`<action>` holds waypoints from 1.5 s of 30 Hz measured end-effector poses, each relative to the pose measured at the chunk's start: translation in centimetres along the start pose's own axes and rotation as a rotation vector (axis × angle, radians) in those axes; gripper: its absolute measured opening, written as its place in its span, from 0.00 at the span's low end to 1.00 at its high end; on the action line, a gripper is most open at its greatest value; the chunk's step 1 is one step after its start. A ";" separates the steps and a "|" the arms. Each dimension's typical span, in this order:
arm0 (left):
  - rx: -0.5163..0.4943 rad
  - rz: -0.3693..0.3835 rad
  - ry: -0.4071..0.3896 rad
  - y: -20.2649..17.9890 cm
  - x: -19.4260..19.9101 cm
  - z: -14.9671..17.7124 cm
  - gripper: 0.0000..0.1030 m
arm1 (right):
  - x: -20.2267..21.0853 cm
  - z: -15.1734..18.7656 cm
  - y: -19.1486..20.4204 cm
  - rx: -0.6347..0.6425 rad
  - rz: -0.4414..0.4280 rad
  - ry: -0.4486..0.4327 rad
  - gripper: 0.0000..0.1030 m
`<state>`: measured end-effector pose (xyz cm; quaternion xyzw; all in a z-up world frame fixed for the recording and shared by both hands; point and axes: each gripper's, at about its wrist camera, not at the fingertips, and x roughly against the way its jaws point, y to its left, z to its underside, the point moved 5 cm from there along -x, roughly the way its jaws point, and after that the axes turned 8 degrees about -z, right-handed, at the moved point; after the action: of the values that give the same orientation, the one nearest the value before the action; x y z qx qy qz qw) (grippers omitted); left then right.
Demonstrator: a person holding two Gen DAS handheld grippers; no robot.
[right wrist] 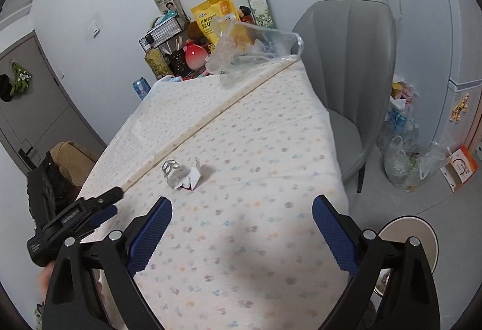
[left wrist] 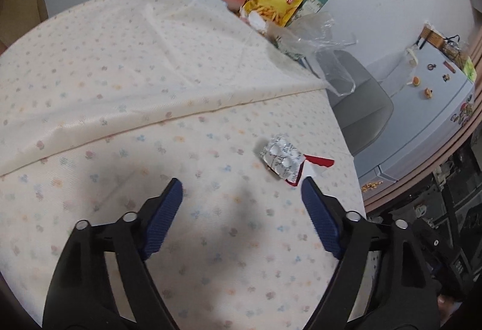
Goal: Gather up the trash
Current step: 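Grasp the silver pill blister pack with the left gripper, then grasp the white-and-red paper scrap with the right gripper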
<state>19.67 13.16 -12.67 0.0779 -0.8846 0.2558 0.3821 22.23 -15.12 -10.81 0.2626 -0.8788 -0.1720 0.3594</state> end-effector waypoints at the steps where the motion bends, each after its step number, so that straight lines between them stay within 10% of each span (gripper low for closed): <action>1: 0.008 0.010 0.004 -0.1 -0.3 -0.2 0.73 | -0.3 0.1 -0.1 -0.004 -0.003 0.008 0.88; 22: -0.038 0.015 0.083 -6.6 -6.7 -1.5 0.73 | -0.9 -0.9 -2.4 -0.026 -0.011 0.046 0.85; 29: -0.024 0.029 0.118 -6.5 -7.6 -0.8 0.34 | -1.2 -0.8 -2.5 -0.022 0.005 0.057 0.85; 45: 0.075 -0.012 0.012 0.8 -1.7 -2.3 0.34 | -6.7 -1.4 3.0 0.075 -0.047 0.135 0.80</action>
<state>22.11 14.91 -12.87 0.0956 -0.8716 0.2869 0.3859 26.31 -8.99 -12.00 0.3075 -0.8520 -0.1294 0.4035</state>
